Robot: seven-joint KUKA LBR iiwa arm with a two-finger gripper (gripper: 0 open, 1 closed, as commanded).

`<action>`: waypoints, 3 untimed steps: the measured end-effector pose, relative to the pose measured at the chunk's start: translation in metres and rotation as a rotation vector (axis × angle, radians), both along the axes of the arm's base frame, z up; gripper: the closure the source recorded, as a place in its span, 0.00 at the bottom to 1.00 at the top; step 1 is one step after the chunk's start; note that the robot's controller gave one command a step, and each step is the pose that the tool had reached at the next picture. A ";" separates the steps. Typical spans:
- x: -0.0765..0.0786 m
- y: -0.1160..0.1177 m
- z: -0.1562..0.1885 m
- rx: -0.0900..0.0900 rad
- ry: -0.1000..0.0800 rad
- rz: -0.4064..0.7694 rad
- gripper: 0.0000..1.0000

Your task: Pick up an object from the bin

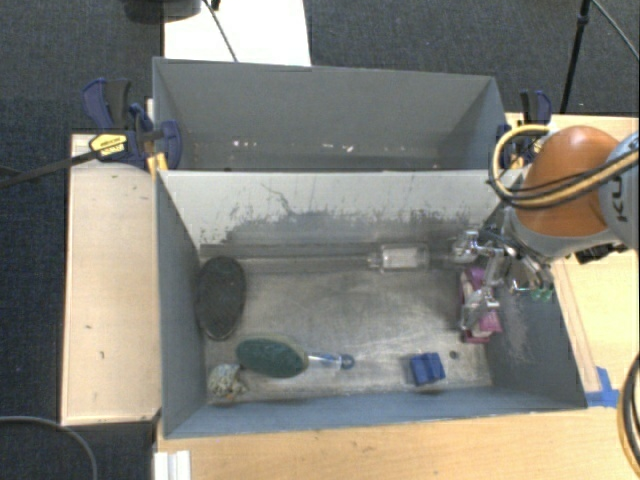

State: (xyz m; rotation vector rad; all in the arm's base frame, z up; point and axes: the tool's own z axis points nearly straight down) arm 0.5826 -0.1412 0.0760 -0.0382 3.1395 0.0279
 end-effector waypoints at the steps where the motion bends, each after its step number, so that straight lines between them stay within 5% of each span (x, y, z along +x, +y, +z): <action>1: -0.035 0.006 0.036 0.004 -0.022 0.521 0.00; 2: -0.069 0.036 0.009 -0.007 -0.017 0.685 0.00; 3: -0.101 0.084 0.001 -0.019 -0.017 1.009 0.00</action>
Offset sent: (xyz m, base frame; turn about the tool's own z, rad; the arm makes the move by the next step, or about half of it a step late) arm -0.0407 -0.0098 0.0329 -0.5194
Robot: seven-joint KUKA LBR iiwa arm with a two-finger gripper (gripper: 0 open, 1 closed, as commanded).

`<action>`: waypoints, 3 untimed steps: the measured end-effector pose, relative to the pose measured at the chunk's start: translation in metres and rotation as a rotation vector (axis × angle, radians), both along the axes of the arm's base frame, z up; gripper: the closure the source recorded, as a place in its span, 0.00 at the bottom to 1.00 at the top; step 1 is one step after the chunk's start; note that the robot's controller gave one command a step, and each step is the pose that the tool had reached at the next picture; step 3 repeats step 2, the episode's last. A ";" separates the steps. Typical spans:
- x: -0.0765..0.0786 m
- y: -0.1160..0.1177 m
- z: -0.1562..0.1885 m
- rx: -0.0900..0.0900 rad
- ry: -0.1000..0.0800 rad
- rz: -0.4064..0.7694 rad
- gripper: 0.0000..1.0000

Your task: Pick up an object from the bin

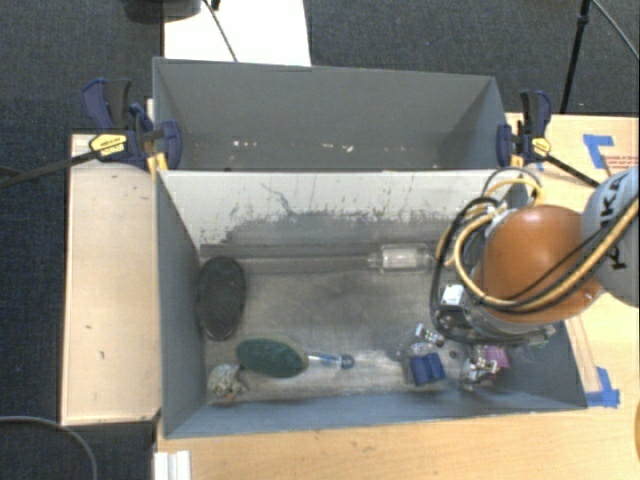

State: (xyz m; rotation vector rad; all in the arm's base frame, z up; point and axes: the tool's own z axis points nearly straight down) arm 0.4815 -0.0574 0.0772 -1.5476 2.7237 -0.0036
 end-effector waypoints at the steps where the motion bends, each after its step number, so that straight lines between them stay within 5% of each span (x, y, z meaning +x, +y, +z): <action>1: -0.002 -0.001 -0.001 0.000 0.005 -0.001 1.00; 2: 0.007 0.007 0.241 -0.003 -0.003 0.039 1.00; 3: 0.007 0.007 0.241 -0.003 -0.003 0.039 1.00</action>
Offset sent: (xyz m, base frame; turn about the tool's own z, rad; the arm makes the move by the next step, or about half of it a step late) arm 0.0000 0.0000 0.0000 0.0000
